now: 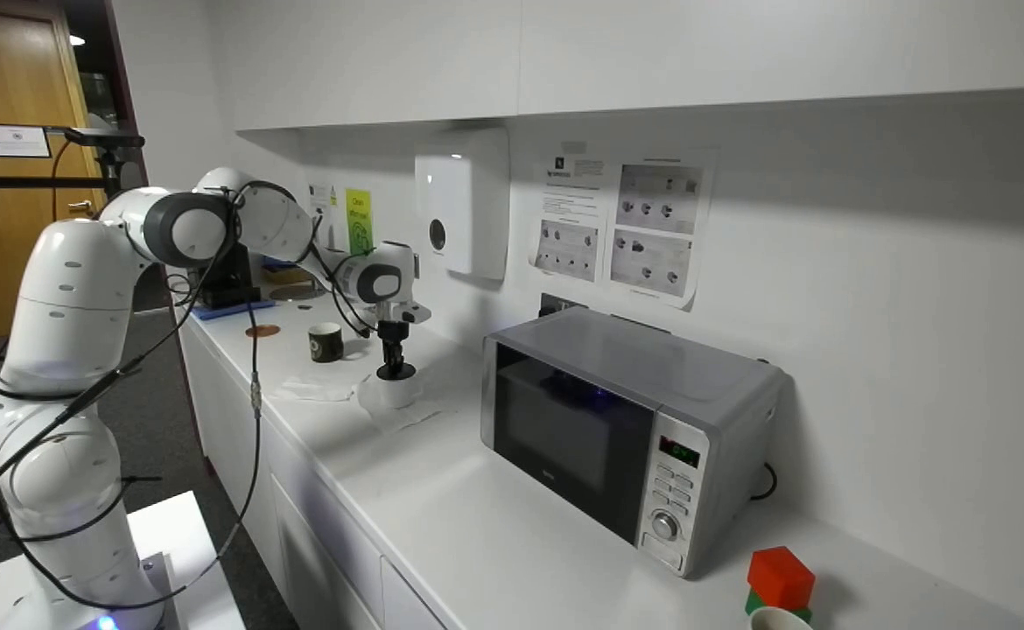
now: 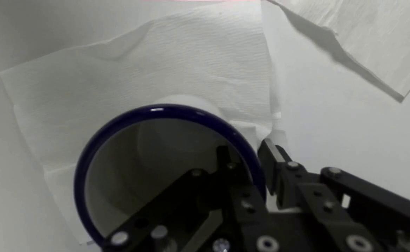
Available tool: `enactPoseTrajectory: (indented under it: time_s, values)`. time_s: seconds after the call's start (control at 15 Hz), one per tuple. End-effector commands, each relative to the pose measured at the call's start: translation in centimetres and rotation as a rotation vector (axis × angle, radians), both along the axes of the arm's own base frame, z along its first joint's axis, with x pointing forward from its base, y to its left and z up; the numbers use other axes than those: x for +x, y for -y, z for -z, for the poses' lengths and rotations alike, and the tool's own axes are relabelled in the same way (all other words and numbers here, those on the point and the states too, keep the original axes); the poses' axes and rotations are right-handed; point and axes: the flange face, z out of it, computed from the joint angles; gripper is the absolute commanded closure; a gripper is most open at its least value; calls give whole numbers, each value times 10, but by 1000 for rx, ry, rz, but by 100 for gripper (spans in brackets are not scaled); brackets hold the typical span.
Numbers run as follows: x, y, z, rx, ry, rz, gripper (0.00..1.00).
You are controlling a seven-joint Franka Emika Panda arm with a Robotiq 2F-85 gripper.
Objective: Take the two cups off the paper towels, the stack the paper towels on the counter
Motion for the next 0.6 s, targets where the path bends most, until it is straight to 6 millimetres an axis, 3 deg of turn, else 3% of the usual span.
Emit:
enactPoseTrajectory:
  time_s: [0.0,0.53]
  values:
    - [-3,6,0,17,4,-19,100]
    - [-6,4,-6,11,-6,12,99]
